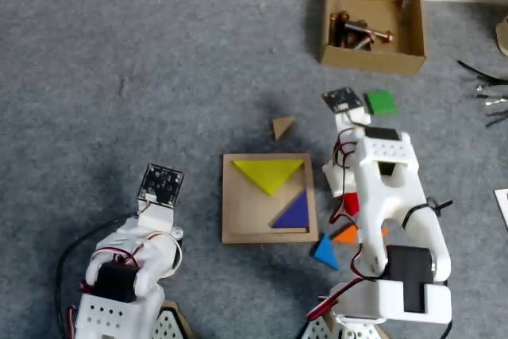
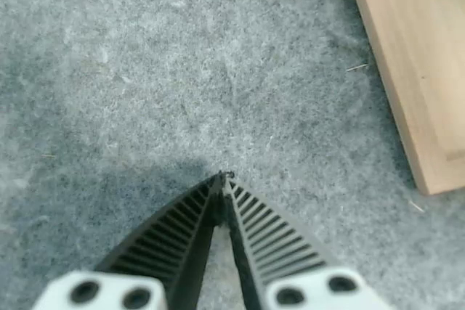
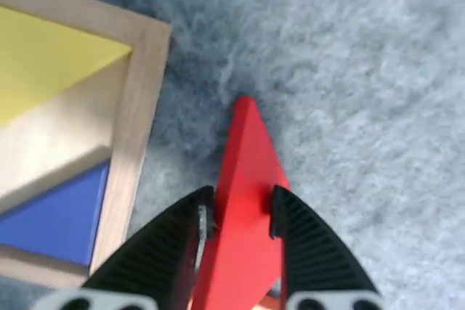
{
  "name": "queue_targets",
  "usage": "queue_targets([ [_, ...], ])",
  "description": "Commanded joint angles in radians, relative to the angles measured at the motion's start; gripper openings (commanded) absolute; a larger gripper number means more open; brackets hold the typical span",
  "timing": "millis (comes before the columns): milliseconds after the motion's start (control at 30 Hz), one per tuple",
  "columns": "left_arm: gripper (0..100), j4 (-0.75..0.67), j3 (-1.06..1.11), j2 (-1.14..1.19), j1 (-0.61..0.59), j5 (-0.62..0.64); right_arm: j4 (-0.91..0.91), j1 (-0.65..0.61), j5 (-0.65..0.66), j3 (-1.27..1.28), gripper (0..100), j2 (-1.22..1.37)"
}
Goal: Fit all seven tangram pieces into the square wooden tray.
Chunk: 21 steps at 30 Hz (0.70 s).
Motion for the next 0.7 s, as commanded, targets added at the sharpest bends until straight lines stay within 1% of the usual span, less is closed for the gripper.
queue_targets([
  [0,1,0.005,0.019,-0.004,0.015,0.006,0.082,0.012,-0.006,-0.09,9.8,-0.024],
  [300,1,0.005,0.019,-0.004,0.015,0.006,0.099,0.013,-0.003,-0.119,9.8,-0.016],
  [433,1,0.005,0.019,-0.004,0.015,0.006,0.107,0.012,0.069,-0.117,9.8,-0.021],
  [500,1,0.005,0.019,-0.004,0.015,0.006,0.117,0.012,0.051,-0.116,10.0,-0.024],
  [567,1,0.005,0.019,-0.004,0.015,0.006,0.173,0.012,0.026,-0.119,13.1,-0.019],
  [667,1,0.005,0.019,-0.004,0.015,0.006,0.222,0.012,-0.043,-0.117,23.6,-0.022],
])
